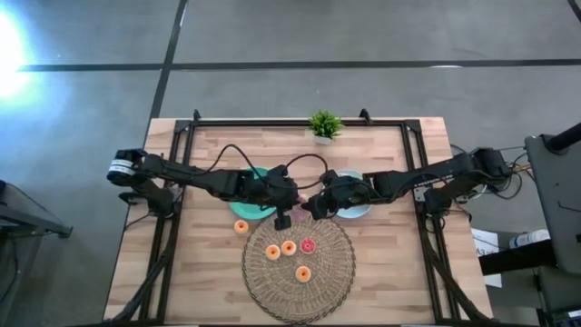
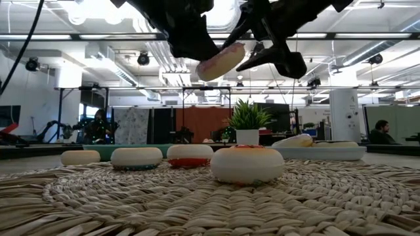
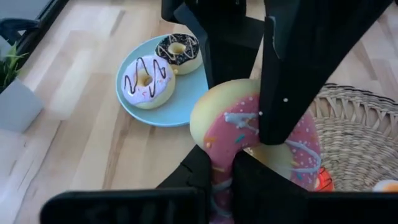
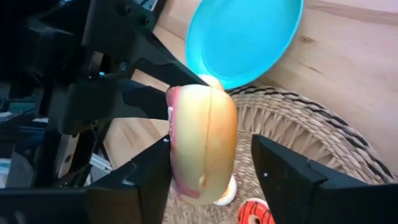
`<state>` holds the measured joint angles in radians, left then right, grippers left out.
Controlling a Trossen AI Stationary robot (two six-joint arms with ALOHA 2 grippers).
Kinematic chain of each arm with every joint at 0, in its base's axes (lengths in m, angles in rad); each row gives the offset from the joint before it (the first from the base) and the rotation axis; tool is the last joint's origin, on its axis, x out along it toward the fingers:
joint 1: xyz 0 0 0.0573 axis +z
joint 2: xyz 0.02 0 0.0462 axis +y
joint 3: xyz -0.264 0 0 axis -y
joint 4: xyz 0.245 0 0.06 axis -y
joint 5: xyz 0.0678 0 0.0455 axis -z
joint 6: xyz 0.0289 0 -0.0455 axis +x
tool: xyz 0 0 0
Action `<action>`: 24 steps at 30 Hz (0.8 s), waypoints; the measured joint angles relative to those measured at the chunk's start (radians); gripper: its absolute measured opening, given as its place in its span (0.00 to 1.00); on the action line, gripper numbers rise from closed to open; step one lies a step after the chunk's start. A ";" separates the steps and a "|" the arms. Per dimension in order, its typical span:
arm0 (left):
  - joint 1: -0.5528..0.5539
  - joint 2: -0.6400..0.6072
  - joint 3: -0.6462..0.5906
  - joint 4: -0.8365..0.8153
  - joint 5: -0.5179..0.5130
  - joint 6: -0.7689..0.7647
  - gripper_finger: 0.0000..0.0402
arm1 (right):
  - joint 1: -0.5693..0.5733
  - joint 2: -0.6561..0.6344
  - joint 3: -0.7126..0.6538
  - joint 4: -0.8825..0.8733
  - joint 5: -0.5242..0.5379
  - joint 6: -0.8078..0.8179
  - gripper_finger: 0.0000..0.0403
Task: Pick & Place donuts
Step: Put the big pink doughnut on the light blue plate
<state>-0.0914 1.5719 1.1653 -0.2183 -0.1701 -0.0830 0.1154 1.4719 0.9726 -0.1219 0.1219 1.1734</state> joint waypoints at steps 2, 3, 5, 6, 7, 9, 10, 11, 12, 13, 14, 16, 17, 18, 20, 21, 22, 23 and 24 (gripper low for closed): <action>0.000 0.000 -0.001 0.000 0.000 -0.001 0.07 | 0.000 0.001 0.000 -0.001 -0.004 -0.005 0.42; 0.000 0.000 -0.002 0.000 -0.002 -0.001 0.10 | 0.000 0.001 0.000 -0.004 -0.008 -0.007 0.39; 0.000 0.000 -0.003 0.000 -0.008 -0.001 0.15 | 0.000 0.001 0.000 -0.020 -0.014 -0.017 0.31; 0.000 0.000 -0.003 0.000 -0.008 -0.002 0.17 | 0.000 0.001 0.000 -0.031 -0.015 -0.021 0.27; 0.000 0.000 -0.003 0.000 -0.008 -0.003 0.20 | 0.000 0.001 0.000 -0.044 -0.016 -0.022 0.24; 0.000 -0.001 -0.003 -0.001 -0.008 -0.009 0.26 | 0.000 0.001 -0.001 -0.082 -0.013 -0.022 0.16; 0.000 -0.002 -0.003 -0.005 -0.008 -0.017 0.29 | 0.000 0.000 -0.001 -0.099 -0.004 -0.022 0.13; 0.000 -0.002 -0.003 -0.019 -0.008 -0.026 0.31 | -0.001 -0.002 -0.001 -0.117 0.014 -0.020 0.10; 0.000 -0.002 -0.003 -0.038 -0.008 -0.030 0.34 | -0.001 -0.009 -0.001 -0.147 0.032 -0.008 0.07; 0.000 -0.002 -0.003 -0.062 -0.010 -0.036 0.36 | -0.002 -0.018 -0.001 -0.187 0.050 0.007 0.06; 0.000 -0.002 -0.004 -0.087 -0.011 -0.044 0.37 | -0.003 -0.025 -0.001 -0.221 0.066 0.022 0.05; 0.000 -0.002 -0.005 -0.133 -0.011 -0.056 0.40 | -0.008 -0.042 -0.001 -0.305 0.083 0.045 0.05; 0.000 -0.002 -0.005 -0.157 -0.011 -0.065 0.41 | -0.012 -0.051 -0.001 -0.361 0.084 0.053 0.05; -0.001 -0.002 -0.005 -0.179 -0.011 -0.074 0.41 | -0.015 -0.062 -0.001 -0.411 0.085 0.057 0.06; -0.001 -0.002 -0.006 -0.206 -0.012 -0.092 0.41 | -0.025 -0.089 -0.001 -0.516 0.080 0.071 0.07; -0.001 -0.002 -0.007 -0.212 -0.012 -0.097 0.41 | -0.029 -0.102 -0.006 -0.558 0.073 0.074 0.07; -0.001 -0.002 -0.007 -0.212 -0.012 -0.103 0.41 | -0.035 -0.116 -0.014 -0.589 0.062 0.076 0.07; -0.001 -0.002 -0.007 -0.212 -0.012 -0.109 0.41 | -0.037 -0.129 -0.024 -0.601 0.055 0.076 0.07; -0.001 -0.002 -0.008 -0.212 -0.011 -0.111 0.41 | -0.041 -0.143 -0.036 -0.604 0.042 0.077 0.07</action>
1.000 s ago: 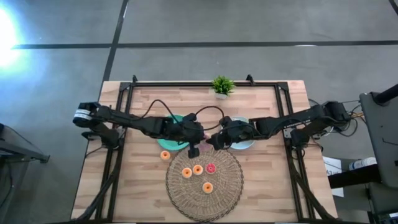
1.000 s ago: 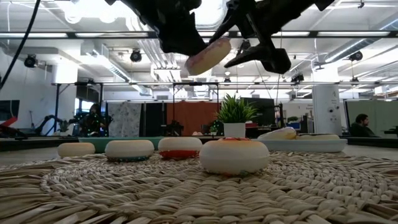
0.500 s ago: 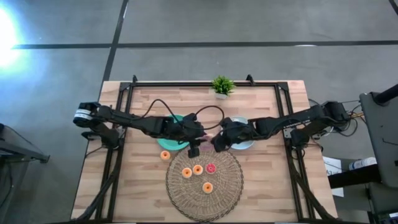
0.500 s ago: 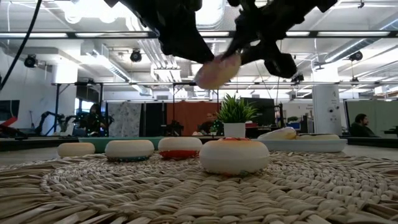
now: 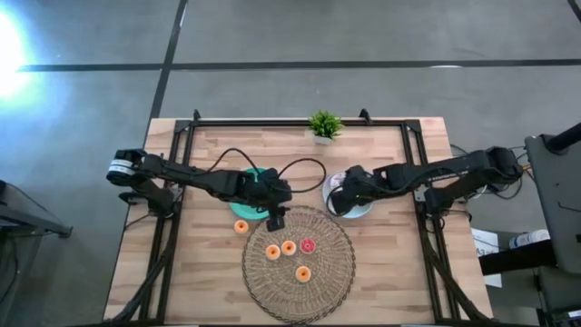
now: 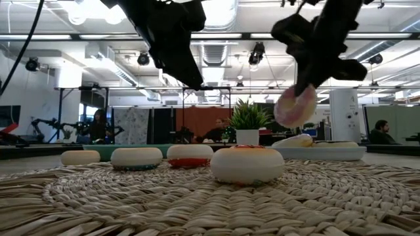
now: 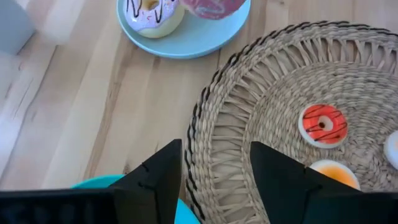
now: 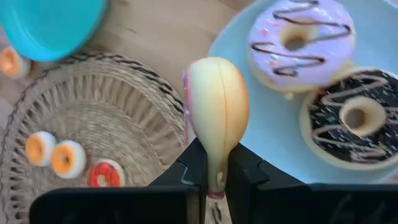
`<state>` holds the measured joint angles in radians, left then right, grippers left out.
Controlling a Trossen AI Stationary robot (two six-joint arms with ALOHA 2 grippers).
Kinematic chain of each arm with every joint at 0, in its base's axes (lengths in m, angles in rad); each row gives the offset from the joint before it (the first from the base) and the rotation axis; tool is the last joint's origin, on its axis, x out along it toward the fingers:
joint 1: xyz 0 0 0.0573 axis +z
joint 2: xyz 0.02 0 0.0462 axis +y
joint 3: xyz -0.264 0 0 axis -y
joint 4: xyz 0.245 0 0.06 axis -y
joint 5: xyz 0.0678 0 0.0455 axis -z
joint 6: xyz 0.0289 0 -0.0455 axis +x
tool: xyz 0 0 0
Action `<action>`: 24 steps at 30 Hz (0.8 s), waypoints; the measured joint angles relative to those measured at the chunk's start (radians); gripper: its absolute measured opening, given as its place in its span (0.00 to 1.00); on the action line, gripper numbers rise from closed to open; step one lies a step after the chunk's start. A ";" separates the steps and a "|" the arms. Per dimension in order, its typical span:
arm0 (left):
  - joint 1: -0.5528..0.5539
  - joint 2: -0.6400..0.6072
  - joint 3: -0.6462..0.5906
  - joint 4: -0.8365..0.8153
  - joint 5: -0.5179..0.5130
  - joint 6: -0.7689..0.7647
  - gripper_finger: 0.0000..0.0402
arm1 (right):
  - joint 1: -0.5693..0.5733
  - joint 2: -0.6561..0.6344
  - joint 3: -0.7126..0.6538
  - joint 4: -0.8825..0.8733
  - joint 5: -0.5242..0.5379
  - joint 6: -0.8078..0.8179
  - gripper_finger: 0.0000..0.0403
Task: Pick & Place donuts
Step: Put the big pink doughnut on the light blue plate
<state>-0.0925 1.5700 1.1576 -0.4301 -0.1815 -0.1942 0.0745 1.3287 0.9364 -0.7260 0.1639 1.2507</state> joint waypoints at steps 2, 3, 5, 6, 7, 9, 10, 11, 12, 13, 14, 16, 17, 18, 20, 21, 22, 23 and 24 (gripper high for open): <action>0.000 0.000 0.000 0.000 0.000 -0.006 0.41 | -0.006 -0.029 -0.025 0.001 -0.012 0.010 0.07; 0.000 0.000 0.000 0.000 0.000 -0.009 0.41 | -0.010 -0.040 -0.038 0.004 -0.016 0.012 0.07; 0.000 -0.001 0.000 0.001 0.000 -0.018 0.41 | -0.021 -0.054 -0.071 0.015 -0.036 0.020 0.07; 0.000 -0.001 0.000 0.000 0.000 -0.021 0.41 | -0.027 -0.057 -0.094 0.032 -0.051 0.022 0.07; 0.000 -0.001 0.000 0.000 0.000 -0.023 0.41 | -0.034 -0.060 -0.120 0.063 -0.065 0.022 0.07; 0.000 -0.001 0.000 0.001 0.000 -0.030 0.41 | -0.047 -0.062 -0.180 0.159 -0.086 0.019 0.07; 0.000 -0.001 0.000 0.001 0.000 -0.034 0.41 | -0.054 -0.062 -0.207 0.201 -0.087 0.019 0.07; 0.000 -0.001 0.000 0.001 0.000 -0.038 0.41 | -0.059 -0.062 -0.231 0.239 -0.086 0.022 0.07; 0.000 -0.001 0.000 0.001 0.000 -0.044 0.41 | -0.063 -0.062 -0.249 0.272 -0.080 0.028 0.07; 0.000 -0.001 0.000 0.001 0.000 -0.050 0.41 | -0.065 -0.062 -0.261 0.294 -0.077 0.031 0.07; -0.001 -0.001 0.000 0.001 0.000 -0.058 0.41 | -0.066 -0.063 -0.265 0.300 -0.074 0.032 0.07; -0.001 -0.001 0.000 0.000 0.000 -0.073 0.41 | -0.066 -0.064 -0.267 0.282 -0.073 0.026 0.07; -0.002 -0.001 0.000 -0.001 0.000 -0.080 0.41 | -0.066 -0.064 -0.268 0.269 -0.071 0.017 0.07; -0.003 -0.001 0.000 -0.005 0.000 -0.086 0.41 | -0.066 -0.064 -0.268 0.259 -0.068 0.003 0.07; -0.003 -0.001 -0.001 -0.011 0.000 -0.096 0.41 | -0.067 -0.064 -0.269 0.256 -0.062 -0.025 0.07; -0.003 -0.001 -0.001 -0.014 0.000 -0.097 0.41 | -0.067 -0.064 -0.269 0.255 -0.060 -0.033 0.08; -0.003 -0.001 -0.001 -0.015 0.000 -0.099 0.41 | -0.067 -0.064 -0.269 0.248 -0.060 -0.042 0.08; -0.003 -0.001 -0.001 -0.014 0.000 -0.102 0.41 | -0.066 -0.064 -0.269 0.234 -0.060 -0.048 0.10; -0.003 -0.001 -0.001 -0.014 0.000 -0.105 0.41 | -0.066 -0.064 -0.268 0.220 -0.060 -0.053 0.12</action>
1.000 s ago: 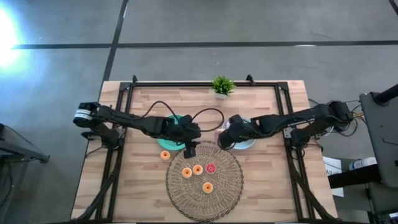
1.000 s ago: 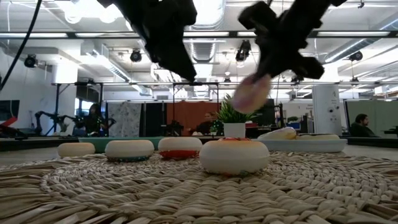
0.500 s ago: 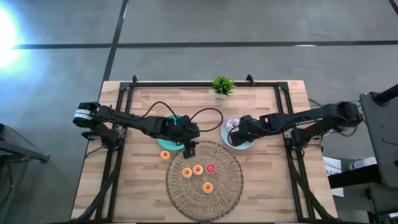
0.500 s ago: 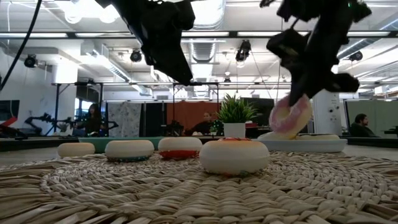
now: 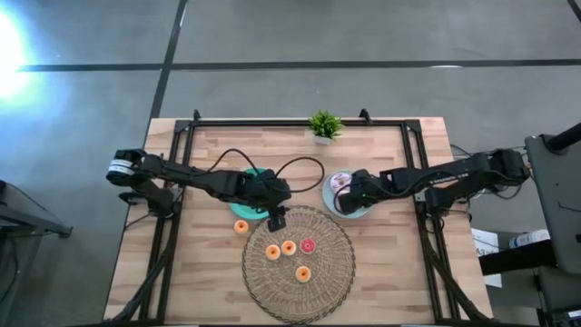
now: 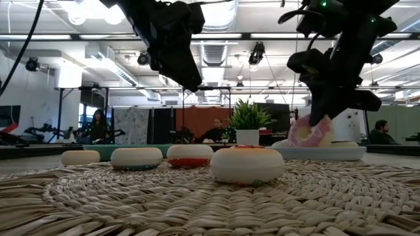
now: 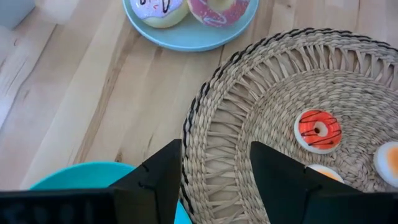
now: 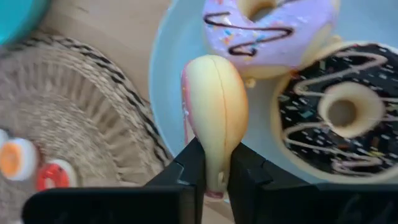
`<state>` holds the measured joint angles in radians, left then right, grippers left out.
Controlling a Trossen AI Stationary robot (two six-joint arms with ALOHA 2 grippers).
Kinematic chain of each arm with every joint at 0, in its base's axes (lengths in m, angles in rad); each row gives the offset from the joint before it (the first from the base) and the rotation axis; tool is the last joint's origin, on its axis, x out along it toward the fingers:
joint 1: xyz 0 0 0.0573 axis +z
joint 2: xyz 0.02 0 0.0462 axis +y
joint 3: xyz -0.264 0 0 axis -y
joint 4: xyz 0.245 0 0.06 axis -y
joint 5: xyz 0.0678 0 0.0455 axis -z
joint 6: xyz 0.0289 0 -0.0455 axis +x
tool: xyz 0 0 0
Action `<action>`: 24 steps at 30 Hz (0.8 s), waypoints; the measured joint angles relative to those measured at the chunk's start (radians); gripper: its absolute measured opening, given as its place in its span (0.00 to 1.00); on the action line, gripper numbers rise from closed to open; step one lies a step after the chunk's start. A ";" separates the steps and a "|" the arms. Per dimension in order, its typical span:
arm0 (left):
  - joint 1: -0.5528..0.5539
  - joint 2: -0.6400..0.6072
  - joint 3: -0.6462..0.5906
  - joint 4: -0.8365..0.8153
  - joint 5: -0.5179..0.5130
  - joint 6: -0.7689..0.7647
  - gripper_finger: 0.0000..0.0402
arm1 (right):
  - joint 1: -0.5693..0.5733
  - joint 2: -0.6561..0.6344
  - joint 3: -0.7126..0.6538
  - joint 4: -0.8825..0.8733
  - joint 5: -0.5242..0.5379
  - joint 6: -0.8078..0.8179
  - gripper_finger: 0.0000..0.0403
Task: Pick & Place donuts
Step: Put the big pink doughnut on the light blue plate, then put the small yellow doughnut on the green plate
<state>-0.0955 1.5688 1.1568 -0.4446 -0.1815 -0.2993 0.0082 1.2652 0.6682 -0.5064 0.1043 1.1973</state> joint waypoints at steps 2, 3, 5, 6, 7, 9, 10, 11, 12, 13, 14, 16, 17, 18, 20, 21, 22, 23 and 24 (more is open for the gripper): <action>0.000 0.000 0.000 0.000 0.000 -0.004 0.41 | 0.000 0.000 0.007 -0.036 0.001 -0.018 0.18; 0.000 0.000 0.000 0.000 0.000 -0.009 0.41 | 0.000 0.000 0.011 -0.057 0.002 -0.022 0.22; 0.000 0.000 0.000 0.000 0.000 -0.014 0.41 | 0.000 0.000 0.012 -0.092 0.004 -0.033 0.29; 0.000 0.000 0.000 0.000 0.000 -0.015 0.41 | 0.000 0.000 0.013 -0.099 0.008 -0.043 0.32; 0.000 0.000 0.000 -0.001 0.000 -0.016 0.41 | 0.000 0.000 0.016 -0.102 0.015 -0.052 0.35; 0.000 0.000 0.000 -0.007 0.000 -0.021 0.41 | 0.000 0.000 0.030 -0.119 0.040 -0.073 0.40; 0.000 0.000 0.000 -0.015 0.000 -0.026 0.41 | 0.000 0.000 0.038 -0.135 0.053 -0.080 0.42; 0.000 0.000 0.000 -0.026 0.000 -0.030 0.41 | 0.000 0.000 0.048 -0.155 0.067 -0.087 0.44; 0.000 0.000 0.000 -0.037 0.000 -0.034 0.41 | 0.000 0.000 0.060 -0.183 0.083 -0.096 0.45; 0.000 0.000 0.000 -0.053 0.000 -0.038 0.41 | 0.000 0.000 0.078 -0.215 0.097 -0.107 0.46; -0.001 0.000 0.000 -0.072 0.000 -0.043 0.41 | 0.000 0.000 0.098 -0.254 0.110 -0.118 0.47; -0.002 0.000 0.000 -0.120 -0.014 -0.051 0.41 | 0.000 0.000 0.132 -0.336 0.129 -0.135 0.47; -0.004 0.000 0.000 -0.151 -0.028 -0.051 0.41 | 0.000 0.000 0.148 -0.379 0.138 -0.143 0.47; -0.008 -0.001 0.000 -0.186 -0.048 -0.045 0.41 | 0.000 0.000 0.165 -0.419 0.151 -0.151 0.48; -0.019 -0.014 0.000 -0.264 -0.089 -0.034 0.41 | 0.000 0.000 0.203 -0.484 0.182 -0.168 0.48; -0.025 -0.023 0.000 -0.301 -0.101 -0.030 0.41 | 0.000 0.000 0.219 -0.508 0.192 -0.182 0.48; -0.034 -0.038 -0.006 -0.329 -0.107 -0.026 0.41 | 0.000 0.000 0.235 -0.517 0.195 -0.198 0.48; -0.044 -0.059 -0.020 -0.351 -0.108 -0.024 0.41 | 0.000 0.000 0.251 -0.513 0.195 -0.220 0.48; -0.057 -0.083 -0.042 -0.368 -0.106 -0.024 0.41 | 0.002 0.000 0.269 -0.505 0.193 -0.242 0.48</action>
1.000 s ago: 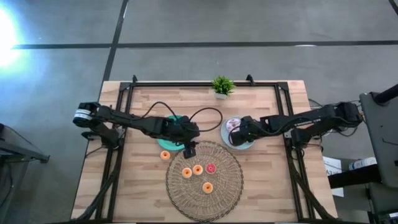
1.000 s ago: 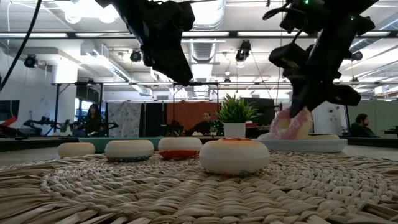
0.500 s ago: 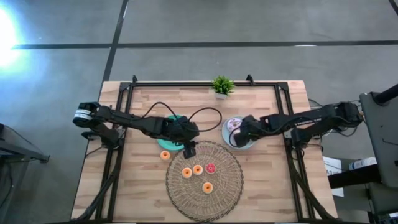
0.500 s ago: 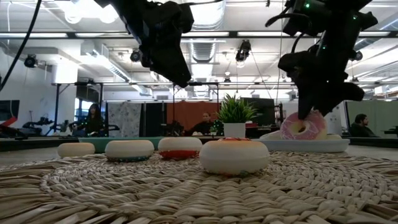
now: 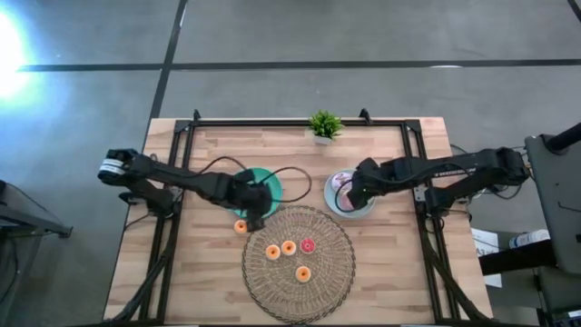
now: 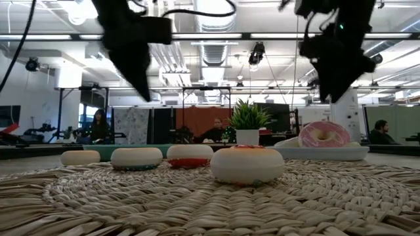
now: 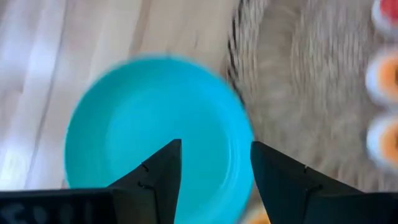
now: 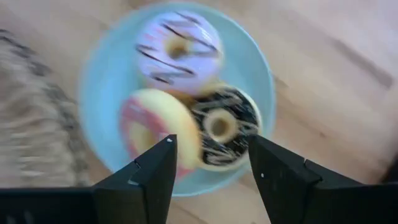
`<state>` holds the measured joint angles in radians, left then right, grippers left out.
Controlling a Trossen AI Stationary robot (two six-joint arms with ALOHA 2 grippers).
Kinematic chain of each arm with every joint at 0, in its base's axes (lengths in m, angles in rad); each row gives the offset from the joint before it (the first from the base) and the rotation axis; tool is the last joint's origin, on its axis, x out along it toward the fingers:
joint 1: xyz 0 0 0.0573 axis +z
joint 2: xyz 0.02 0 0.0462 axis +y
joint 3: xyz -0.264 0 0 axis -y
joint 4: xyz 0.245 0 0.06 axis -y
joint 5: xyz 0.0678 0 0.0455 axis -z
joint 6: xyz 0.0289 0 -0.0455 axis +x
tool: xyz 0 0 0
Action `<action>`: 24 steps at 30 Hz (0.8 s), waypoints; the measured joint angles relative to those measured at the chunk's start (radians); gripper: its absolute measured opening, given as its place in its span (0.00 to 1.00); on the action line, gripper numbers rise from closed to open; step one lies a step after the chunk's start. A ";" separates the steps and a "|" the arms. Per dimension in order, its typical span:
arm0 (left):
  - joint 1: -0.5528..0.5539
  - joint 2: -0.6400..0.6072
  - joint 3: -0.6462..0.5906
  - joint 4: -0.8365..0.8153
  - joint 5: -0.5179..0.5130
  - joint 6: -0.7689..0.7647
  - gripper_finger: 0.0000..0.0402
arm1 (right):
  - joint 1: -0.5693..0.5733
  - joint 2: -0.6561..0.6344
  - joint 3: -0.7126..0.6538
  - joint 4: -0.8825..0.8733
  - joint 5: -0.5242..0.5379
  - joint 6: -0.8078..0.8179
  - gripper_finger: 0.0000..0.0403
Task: Pick & Place donuts
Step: Put the small yellow doughnut on the green plate
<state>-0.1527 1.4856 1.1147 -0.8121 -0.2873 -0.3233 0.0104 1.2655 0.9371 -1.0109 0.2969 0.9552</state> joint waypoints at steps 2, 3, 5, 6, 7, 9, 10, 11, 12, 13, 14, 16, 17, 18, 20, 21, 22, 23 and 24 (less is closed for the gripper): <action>-0.038 -0.061 -0.066 -0.008 0.018 0.000 0.41 | 0.008 0.000 0.036 0.021 -0.002 -0.045 0.48; -0.060 -0.097 -0.106 -0.009 0.030 -0.013 0.41 | 0.013 0.004 0.052 0.031 -0.002 -0.066 0.48; -0.112 -0.173 -0.190 -0.009 0.066 -0.064 0.41 | 0.017 0.013 0.079 0.039 -0.002 -0.097 0.48; -0.142 -0.210 -0.230 0.000 0.082 -0.098 0.41 | 0.019 0.019 0.089 0.038 -0.002 -0.110 0.48; -0.178 -0.244 -0.267 0.020 0.088 -0.141 0.41 | 0.018 0.026 0.099 0.038 -0.001 -0.124 0.48; -0.258 -0.297 -0.340 0.085 0.082 -0.233 0.41 | 0.018 0.047 0.114 0.043 0.000 -0.156 0.48; -0.293 -0.313 -0.371 0.122 0.075 -0.259 0.41 | 0.018 0.061 0.120 0.043 0.001 -0.170 0.48; -0.333 -0.325 -0.404 0.169 0.068 -0.272 0.41 | 0.018 0.078 0.126 0.043 0.001 -0.184 0.48; -0.367 -0.329 -0.434 0.213 0.062 -0.275 0.41 | 0.018 0.096 0.133 0.044 0.001 -0.198 0.48; -0.395 -0.329 -0.460 0.256 0.056 -0.274 0.41 | 0.018 0.113 0.139 0.046 0.001 -0.207 0.48; -0.420 -0.322 -0.485 0.300 0.047 -0.272 0.41 | 0.018 0.132 0.145 0.046 -0.001 -0.214 0.48; -0.455 -0.296 -0.514 0.369 -0.002 -0.260 0.41 | 0.018 0.169 0.156 0.047 -0.007 -0.230 0.48; -0.466 -0.279 -0.520 0.375 -0.050 -0.260 0.41 | 0.018 0.189 0.162 0.046 -0.013 -0.237 0.48; -0.470 -0.262 -0.521 0.371 -0.101 -0.263 0.41 | 0.019 0.207 0.171 0.046 -0.016 -0.243 0.48; -0.470 -0.230 -0.521 0.363 -0.183 -0.262 0.41 | 0.020 0.235 0.188 0.047 -0.030 -0.262 0.48; -0.469 -0.216 -0.518 0.354 -0.214 -0.262 0.41 | 0.020 0.249 0.198 0.047 -0.032 -0.273 0.48; -0.467 -0.204 -0.513 0.348 -0.237 -0.261 0.41 | 0.023 0.260 0.210 0.048 -0.032 -0.281 0.48; -0.465 -0.191 -0.506 0.351 -0.248 -0.261 0.41 | 0.023 0.269 0.219 0.051 -0.032 -0.290 0.48; -0.462 -0.180 -0.500 0.356 -0.248 -0.257 0.41 | 0.023 0.277 0.227 0.052 -0.032 -0.302 0.48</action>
<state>-0.6147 1.3060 0.6143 -0.4565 -0.5354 -0.5808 0.0334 1.5428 1.1645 -0.9590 0.2649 0.6534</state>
